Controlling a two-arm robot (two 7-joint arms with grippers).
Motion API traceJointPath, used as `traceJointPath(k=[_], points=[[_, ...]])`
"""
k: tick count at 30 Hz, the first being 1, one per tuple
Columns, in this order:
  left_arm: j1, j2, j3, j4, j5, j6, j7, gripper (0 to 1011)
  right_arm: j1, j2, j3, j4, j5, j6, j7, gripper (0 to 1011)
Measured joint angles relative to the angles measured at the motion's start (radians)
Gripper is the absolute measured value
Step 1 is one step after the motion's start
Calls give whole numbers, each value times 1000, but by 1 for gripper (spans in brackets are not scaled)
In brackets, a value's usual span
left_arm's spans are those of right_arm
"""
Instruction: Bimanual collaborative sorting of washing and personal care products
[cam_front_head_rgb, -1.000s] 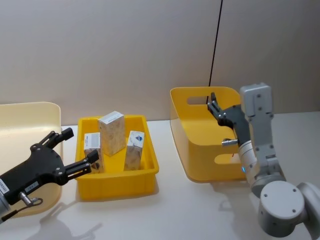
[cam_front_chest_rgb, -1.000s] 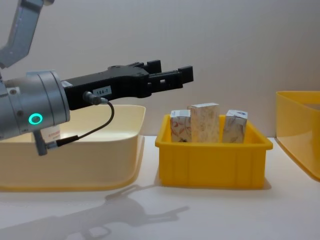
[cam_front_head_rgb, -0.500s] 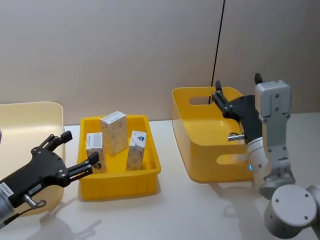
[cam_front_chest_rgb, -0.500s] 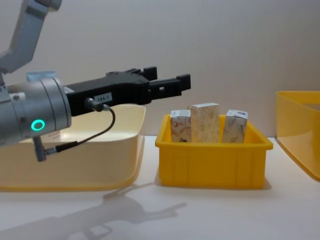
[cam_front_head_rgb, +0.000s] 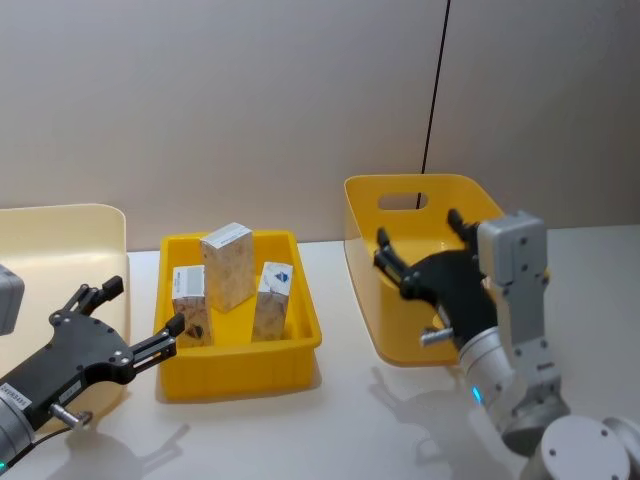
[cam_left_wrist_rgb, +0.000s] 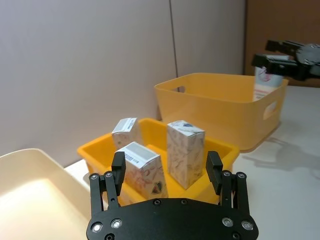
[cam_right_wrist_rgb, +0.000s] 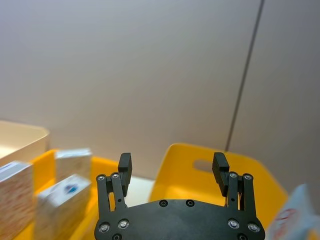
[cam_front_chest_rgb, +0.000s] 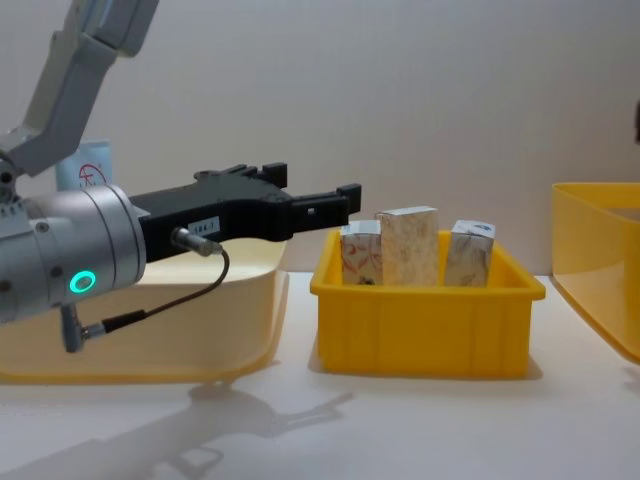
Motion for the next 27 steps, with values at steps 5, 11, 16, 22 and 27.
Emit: traceJointPath(k=[5,11,16,22,27], points=[[21,3,4,-22,34,7,71,1003,-38,22,-30,-14,69,13,47,1001],[46,6,10,-49,72,16,151,1003,-81,47,-64,-30,147,28,99,1001],[67,9,15,-71,106,24,221,1004,-103,59,-82,-37,187,35,126,1001],[91,12,20,-97,143,32,301,1003,-114,65,-90,-41,208,39,139,1001],[109,15,24,-116,173,38,362,1003,-114,66,-91,-41,209,39,139,1001]])
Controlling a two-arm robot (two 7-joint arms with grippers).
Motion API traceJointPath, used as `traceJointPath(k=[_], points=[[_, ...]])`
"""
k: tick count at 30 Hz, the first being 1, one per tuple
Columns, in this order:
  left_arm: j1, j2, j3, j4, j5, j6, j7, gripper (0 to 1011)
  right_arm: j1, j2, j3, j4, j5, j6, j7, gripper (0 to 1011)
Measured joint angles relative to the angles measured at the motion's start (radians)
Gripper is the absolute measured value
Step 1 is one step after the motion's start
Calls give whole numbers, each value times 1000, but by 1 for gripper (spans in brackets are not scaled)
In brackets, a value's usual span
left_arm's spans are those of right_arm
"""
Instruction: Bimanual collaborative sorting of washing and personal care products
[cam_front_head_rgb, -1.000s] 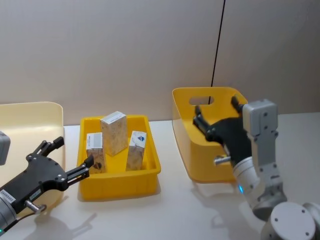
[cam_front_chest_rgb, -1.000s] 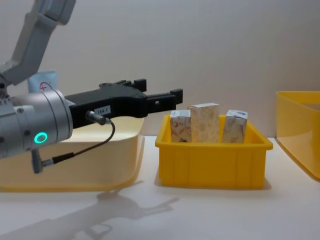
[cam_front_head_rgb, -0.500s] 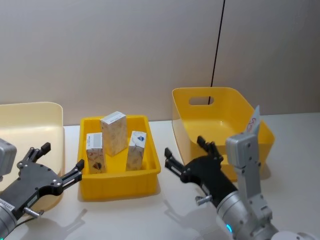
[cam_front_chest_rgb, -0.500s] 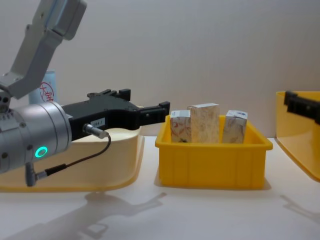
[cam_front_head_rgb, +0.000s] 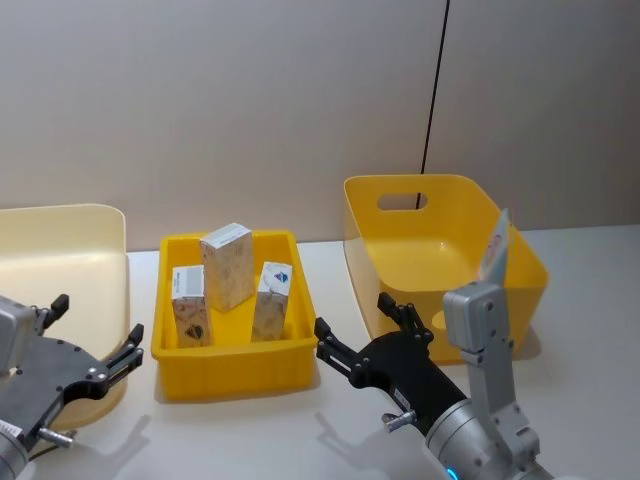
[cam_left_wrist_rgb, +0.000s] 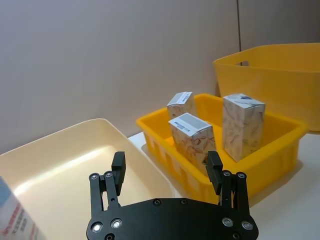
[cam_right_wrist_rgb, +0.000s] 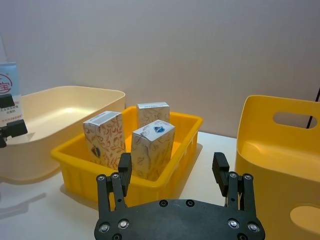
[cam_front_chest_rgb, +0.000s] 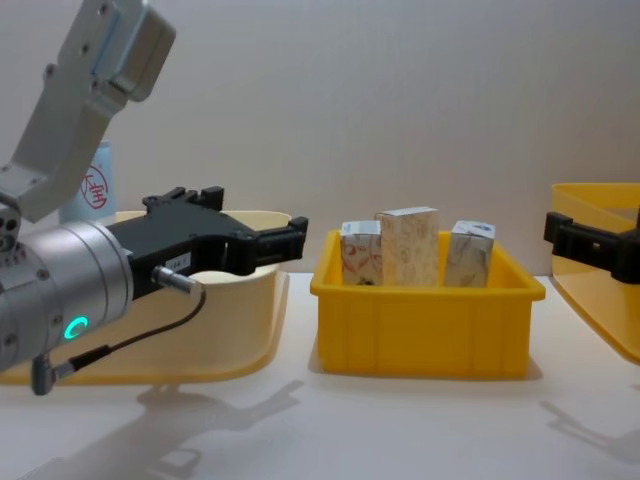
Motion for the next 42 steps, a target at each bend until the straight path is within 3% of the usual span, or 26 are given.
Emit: traceJointPath(k=[11,22,42], points=[[28,4,7,-31,45,10,94,1003,0,-1,1,0,-1,-1,2,1001],[30,4,7,-32,48,11,99,1003,35,-13,-8,19,-23,-3,4,1001],[30,4,6,-32,48,10,99,1003,149,-72,-35,118,-33,59,32,1001]])
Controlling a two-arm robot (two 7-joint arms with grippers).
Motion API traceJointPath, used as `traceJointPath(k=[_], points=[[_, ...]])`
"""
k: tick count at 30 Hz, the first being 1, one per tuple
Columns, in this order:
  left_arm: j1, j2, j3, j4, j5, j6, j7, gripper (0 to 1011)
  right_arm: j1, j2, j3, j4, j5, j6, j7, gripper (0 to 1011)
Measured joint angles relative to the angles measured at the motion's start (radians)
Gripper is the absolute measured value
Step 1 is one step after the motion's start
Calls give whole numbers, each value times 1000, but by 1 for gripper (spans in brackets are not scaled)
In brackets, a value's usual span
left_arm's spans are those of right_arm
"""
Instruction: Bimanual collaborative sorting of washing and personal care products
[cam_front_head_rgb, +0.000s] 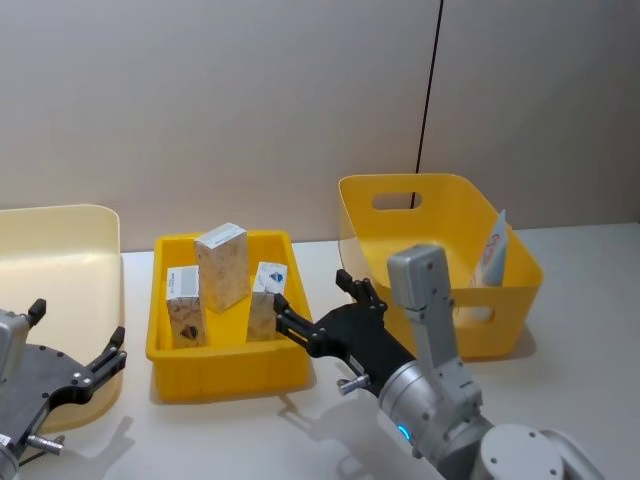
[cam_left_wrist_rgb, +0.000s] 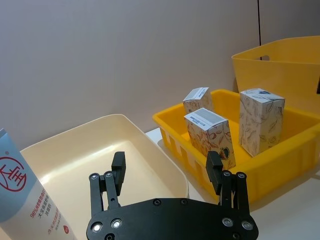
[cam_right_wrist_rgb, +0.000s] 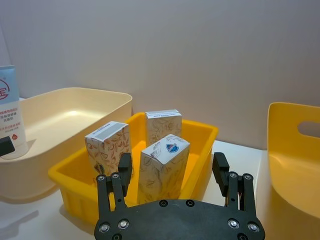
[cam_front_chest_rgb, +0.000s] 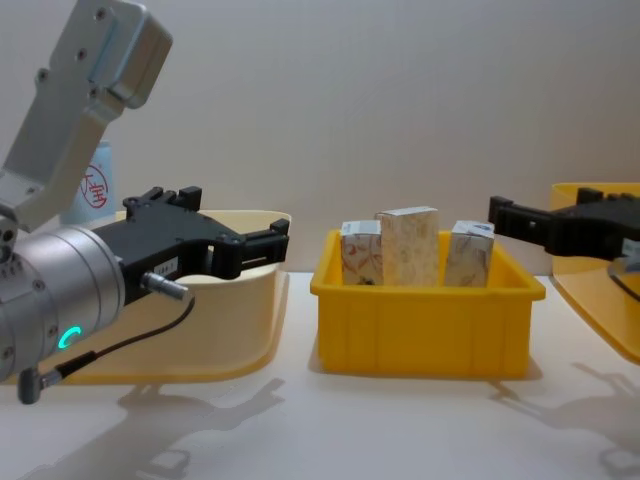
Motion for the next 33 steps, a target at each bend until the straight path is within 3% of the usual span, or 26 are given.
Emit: traceJointPath(k=[16,33], points=[[0,0,0,0,0,-1,0,1003,81,-69,-16,113,6,15,8,1001],[0,0,0,0,0,-1,0,1003,154,-123,-39,213,-38,19,-7,1001]])
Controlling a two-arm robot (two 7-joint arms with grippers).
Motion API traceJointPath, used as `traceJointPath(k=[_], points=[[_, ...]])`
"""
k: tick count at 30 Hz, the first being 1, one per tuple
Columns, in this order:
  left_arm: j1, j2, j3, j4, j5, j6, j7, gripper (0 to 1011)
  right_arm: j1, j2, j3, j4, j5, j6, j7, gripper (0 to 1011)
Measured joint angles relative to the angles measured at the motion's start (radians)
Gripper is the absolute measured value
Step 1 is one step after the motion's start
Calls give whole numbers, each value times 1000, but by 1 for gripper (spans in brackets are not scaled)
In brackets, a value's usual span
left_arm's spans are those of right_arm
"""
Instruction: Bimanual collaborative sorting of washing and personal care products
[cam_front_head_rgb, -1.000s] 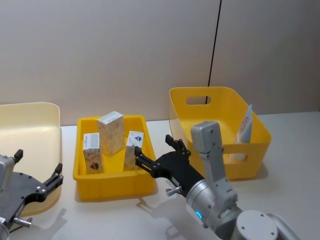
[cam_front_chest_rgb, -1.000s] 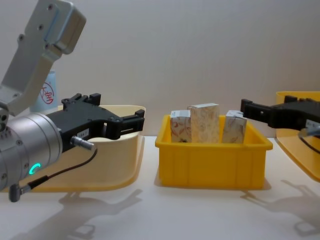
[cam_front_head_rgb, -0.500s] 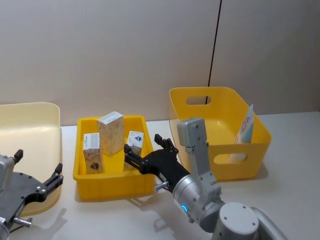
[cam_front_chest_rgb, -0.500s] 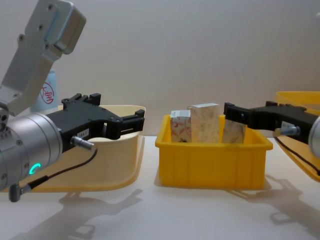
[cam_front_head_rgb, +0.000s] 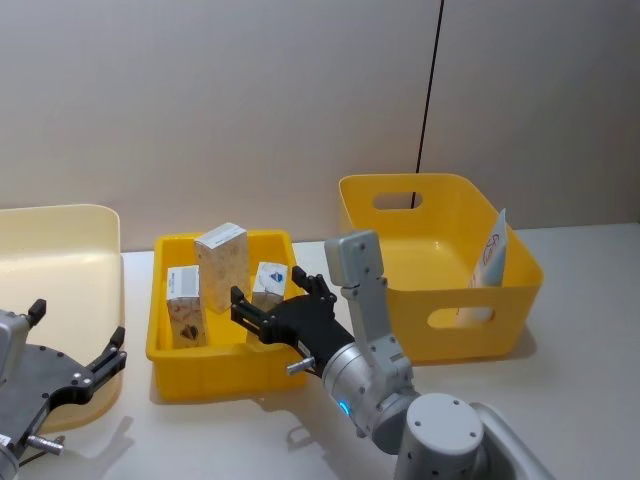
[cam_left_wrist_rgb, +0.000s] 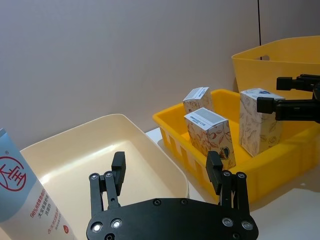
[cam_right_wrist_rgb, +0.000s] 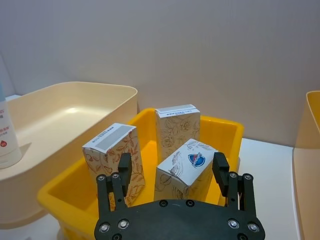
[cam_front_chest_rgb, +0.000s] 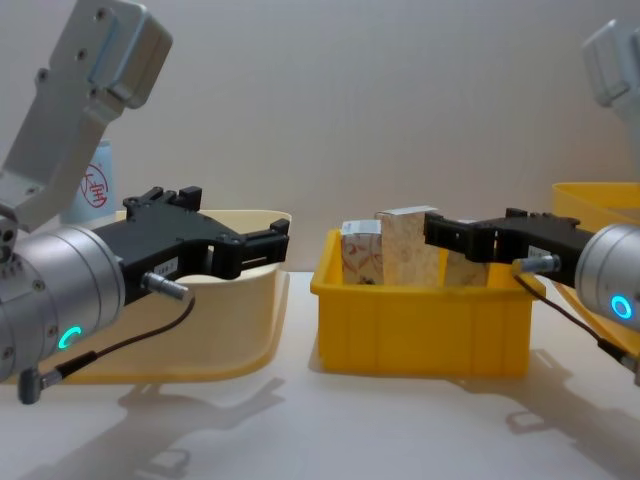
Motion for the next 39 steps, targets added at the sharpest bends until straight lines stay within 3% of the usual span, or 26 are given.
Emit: traceJointPath(k=[26,31,34,37,39], points=[[0,0,0,0,0,0,0,1003,39,-66,7,73,-55,32,-80,999],[0,0,0,0,0,0,0,1003,42,-73,10,80,-59,34,-88,916],[0,0,0,0,0,0,0,1003,42,-75,10,82,-60,35,-90,797],[0,0,0,0,0,0,0,1003,43,-77,11,83,-61,36,-92,758],[0,0,0,0,0,0,0,1003,44,-79,11,85,-63,37,-94,662]])
